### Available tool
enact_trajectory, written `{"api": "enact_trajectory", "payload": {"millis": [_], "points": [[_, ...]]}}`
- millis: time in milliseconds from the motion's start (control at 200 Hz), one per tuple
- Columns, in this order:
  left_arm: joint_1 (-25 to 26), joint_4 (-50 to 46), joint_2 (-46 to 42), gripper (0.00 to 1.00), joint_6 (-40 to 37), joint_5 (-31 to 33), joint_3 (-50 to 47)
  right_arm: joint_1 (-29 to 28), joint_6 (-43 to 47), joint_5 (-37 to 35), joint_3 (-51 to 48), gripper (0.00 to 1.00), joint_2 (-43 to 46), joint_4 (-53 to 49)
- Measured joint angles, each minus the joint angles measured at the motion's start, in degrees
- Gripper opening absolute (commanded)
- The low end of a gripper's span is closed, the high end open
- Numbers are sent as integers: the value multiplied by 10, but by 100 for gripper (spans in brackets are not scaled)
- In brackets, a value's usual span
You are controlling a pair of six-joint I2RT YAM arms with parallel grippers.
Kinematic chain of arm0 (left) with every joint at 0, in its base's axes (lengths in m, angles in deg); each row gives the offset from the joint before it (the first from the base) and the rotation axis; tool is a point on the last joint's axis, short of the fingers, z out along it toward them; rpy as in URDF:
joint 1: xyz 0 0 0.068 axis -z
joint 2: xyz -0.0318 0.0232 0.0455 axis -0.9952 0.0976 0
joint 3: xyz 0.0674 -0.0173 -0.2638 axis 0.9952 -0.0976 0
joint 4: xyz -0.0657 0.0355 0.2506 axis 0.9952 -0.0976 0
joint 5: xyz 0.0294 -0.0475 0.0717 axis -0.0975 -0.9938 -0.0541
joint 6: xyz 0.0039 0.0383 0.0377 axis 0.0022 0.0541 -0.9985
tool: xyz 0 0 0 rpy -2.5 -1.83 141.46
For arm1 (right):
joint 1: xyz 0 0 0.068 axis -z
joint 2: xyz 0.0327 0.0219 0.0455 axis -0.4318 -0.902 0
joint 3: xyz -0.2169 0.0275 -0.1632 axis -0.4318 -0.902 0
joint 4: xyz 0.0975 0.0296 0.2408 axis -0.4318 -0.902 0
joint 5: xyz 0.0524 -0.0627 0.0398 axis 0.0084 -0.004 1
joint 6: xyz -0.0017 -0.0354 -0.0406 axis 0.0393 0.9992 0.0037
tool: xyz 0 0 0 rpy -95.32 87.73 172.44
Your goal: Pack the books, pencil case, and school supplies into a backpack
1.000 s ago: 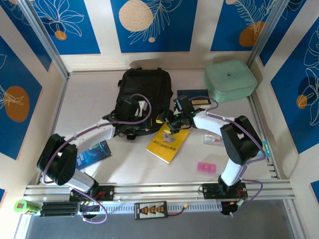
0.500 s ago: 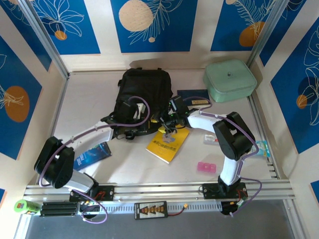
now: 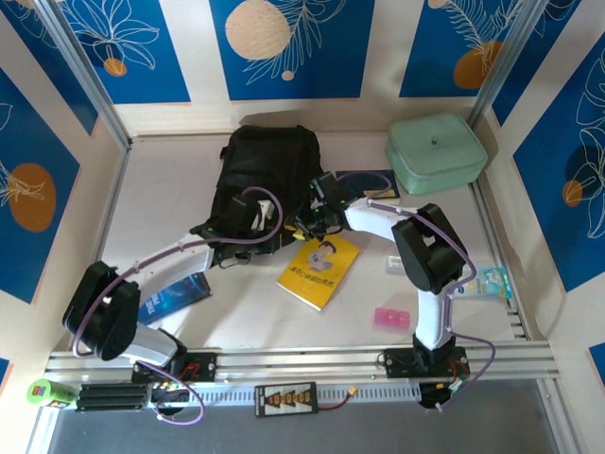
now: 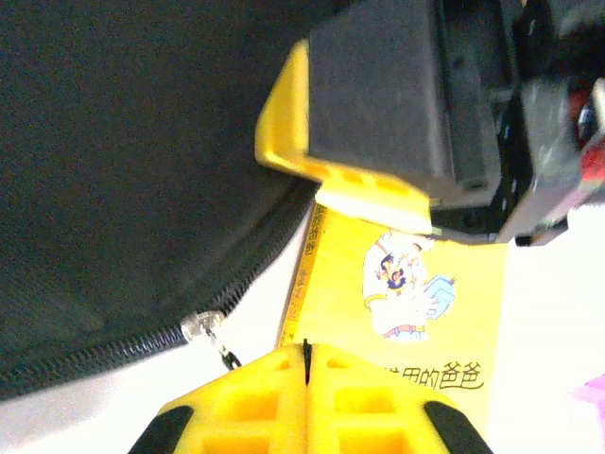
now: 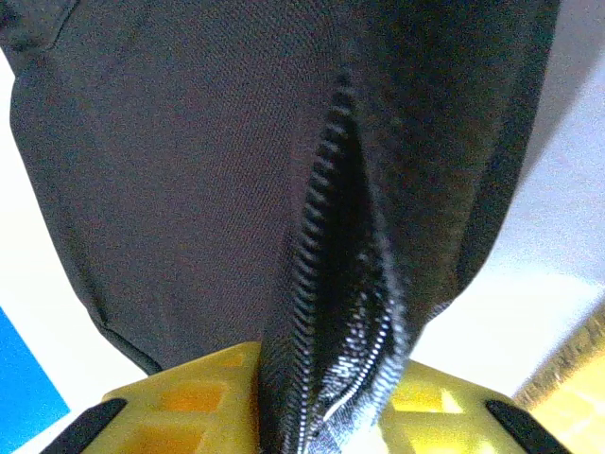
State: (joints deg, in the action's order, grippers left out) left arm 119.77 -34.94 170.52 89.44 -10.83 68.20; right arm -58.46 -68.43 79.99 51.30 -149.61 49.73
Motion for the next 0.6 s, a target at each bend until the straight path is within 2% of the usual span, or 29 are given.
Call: {"api": "enact_trajectory", "payload": {"millis": [345,600], "points": [[3,15,78,0,0,-40,55,50,68,5,5,16,-9,-19],[5,-64,74,0,-16,43,92,68,97,-19,-17,11,17,-45]]}}
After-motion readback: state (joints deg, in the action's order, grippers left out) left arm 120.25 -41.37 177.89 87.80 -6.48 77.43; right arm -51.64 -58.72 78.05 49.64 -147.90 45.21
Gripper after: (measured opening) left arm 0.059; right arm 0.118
